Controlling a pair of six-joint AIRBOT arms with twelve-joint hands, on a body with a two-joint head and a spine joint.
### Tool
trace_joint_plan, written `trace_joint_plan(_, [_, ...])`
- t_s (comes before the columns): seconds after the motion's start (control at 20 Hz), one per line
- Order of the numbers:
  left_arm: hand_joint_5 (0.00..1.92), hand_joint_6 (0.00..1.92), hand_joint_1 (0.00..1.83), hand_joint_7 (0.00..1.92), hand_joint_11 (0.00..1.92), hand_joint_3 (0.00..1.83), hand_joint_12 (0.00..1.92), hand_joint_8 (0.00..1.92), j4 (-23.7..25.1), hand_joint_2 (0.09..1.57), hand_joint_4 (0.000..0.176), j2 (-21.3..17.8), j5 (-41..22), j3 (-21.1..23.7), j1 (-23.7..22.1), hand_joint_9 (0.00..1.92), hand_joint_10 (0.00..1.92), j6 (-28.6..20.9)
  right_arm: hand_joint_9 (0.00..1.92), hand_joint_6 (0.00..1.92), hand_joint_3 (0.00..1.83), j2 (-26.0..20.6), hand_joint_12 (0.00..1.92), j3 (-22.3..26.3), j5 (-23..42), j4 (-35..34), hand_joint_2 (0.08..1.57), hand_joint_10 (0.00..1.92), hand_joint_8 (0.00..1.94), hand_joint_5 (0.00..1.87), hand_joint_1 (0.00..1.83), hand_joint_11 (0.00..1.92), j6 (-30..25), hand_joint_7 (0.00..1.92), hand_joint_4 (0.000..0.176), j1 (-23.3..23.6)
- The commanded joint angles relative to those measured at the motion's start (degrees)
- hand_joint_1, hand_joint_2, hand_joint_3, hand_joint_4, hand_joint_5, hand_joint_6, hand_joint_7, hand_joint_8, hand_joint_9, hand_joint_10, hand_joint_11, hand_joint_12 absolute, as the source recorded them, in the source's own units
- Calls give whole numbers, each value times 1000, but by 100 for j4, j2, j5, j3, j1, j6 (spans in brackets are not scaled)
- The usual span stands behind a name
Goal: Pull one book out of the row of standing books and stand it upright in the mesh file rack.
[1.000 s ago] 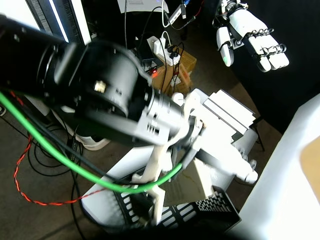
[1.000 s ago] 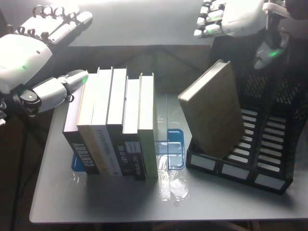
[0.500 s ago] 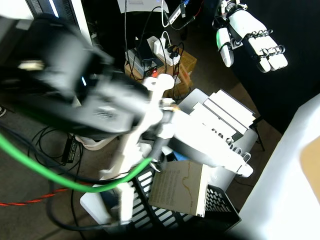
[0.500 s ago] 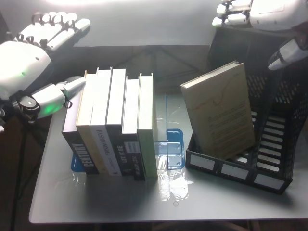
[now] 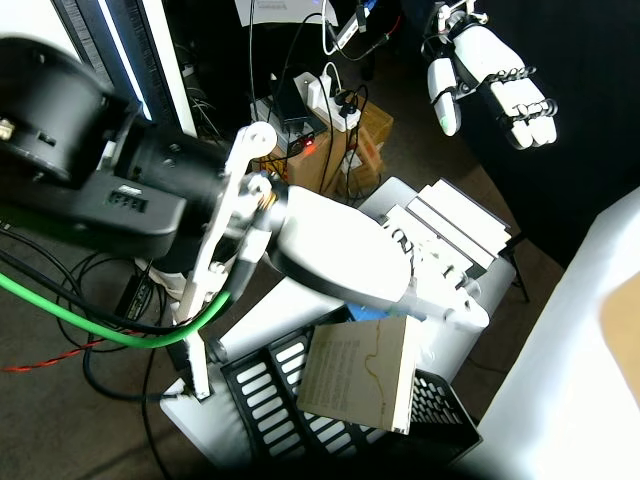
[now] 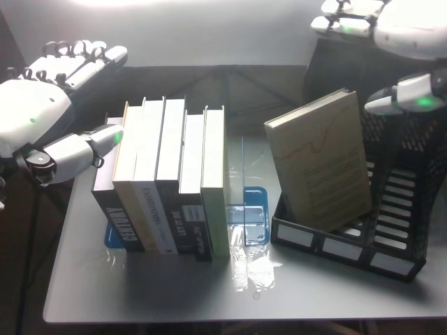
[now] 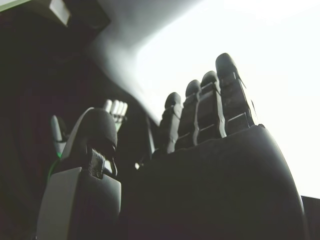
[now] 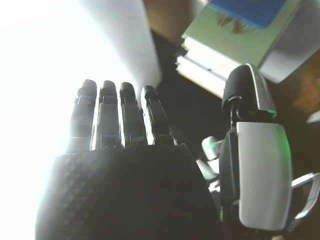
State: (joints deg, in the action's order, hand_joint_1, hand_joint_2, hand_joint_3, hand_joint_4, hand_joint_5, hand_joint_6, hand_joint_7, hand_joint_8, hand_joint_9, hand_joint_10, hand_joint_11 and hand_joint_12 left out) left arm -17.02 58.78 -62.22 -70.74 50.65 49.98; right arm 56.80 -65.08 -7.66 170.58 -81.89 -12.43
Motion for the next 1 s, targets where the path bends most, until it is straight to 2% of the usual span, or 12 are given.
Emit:
trace_joint_plan(0.0, [17,1,284,0,0,0,133,0,-46,1412,62,-67,-780,9,-12,0,0,-10,0,0,47,-77,0,95,-944,199,1184,0,0,0,384,0,-113,0,25,-9])
trace_joint_plan(0.1, [0,0,242,0,0,0,62,0,-107,1402,95,-118,-895,81,49,0,0,-10,0,0,43,-327,6,346,-1565,199,1217,0,0,0,378,12,-588,0,33,-308])
trace_joint_plan(0.15, [0,0,239,0,0,0,52,0,-135,1400,98,-143,-995,121,82,0,0,-9,0,0,31,-443,7,430,-1954,199,1201,0,0,0,365,10,-977,0,58,-536])
trace_joint_plan(0.2, [0,0,255,0,0,0,10,0,-149,1403,92,-164,-1082,159,106,0,0,-9,0,0,23,-526,1,465,-2350,199,1193,0,0,0,379,1,-1427,0,34,-767])
trace_joint_plan(0.3, [0,0,345,0,0,4,0,0,-160,1424,69,-200,-1250,233,155,0,0,-10,0,0,14,-841,0,456,-3460,199,1183,0,0,0,413,0,-2709,0,38,-1513])
trace_joint_plan(0.35, [0,0,350,0,0,3,0,0,-155,1425,82,-226,-1339,283,186,0,0,-9,0,0,12,-916,0,400,-4064,199,1181,0,0,0,351,0,-3578,0,51,-1969])
trace_joint_plan(0.4, [0,0,341,0,8,2,4,0,-149,1424,100,-241,-1400,311,207,0,0,-9,0,0,14,-935,0,334,-4403,199,1187,0,0,0,314,0,-4069,0,25,-2275])
trace_joint_plan(0.5, [0,0,326,0,31,1,17,0,-131,1423,95,-286,-1561,395,259,0,0,-8,0,0,25,-938,0,134,-5444,199,1226,0,0,0,374,0,-5504,0,35,-3161])
trace_joint_plan(0.6, [0,0,272,0,8,0,20,0,-110,1416,105,-321,-1696,463,307,0,0,-7,0,0,22,-938,0,137,-5887,199,1236,0,0,0,422,0,-5871,0,36,-3421])
trace_joint_plan(0.75, [0,0,260,0,0,2,0,0,-107,1425,115,-390,-1906,566,448,0,0,-5,0,0,3,-913,0,216,-6040,199,1205,0,0,0,412,0,-5872,0,77,-3494])
trace_joint_plan(0.85, [0,0,244,0,0,1,0,0,-48,1424,113,-402,-2003,623,487,0,0,-3,0,0,0,-913,0,317,-6249,199,1196,0,0,0,446,0,-5872,0,49,-3612])
trace_joint_plan(0.95, [2,1,277,0,0,1,0,0,-37,1429,99,-398,-2134,661,553,0,0,1,0,0,0,-913,0,374,-6399,199,1195,0,0,0,467,0,-5894,0,50,-3735])
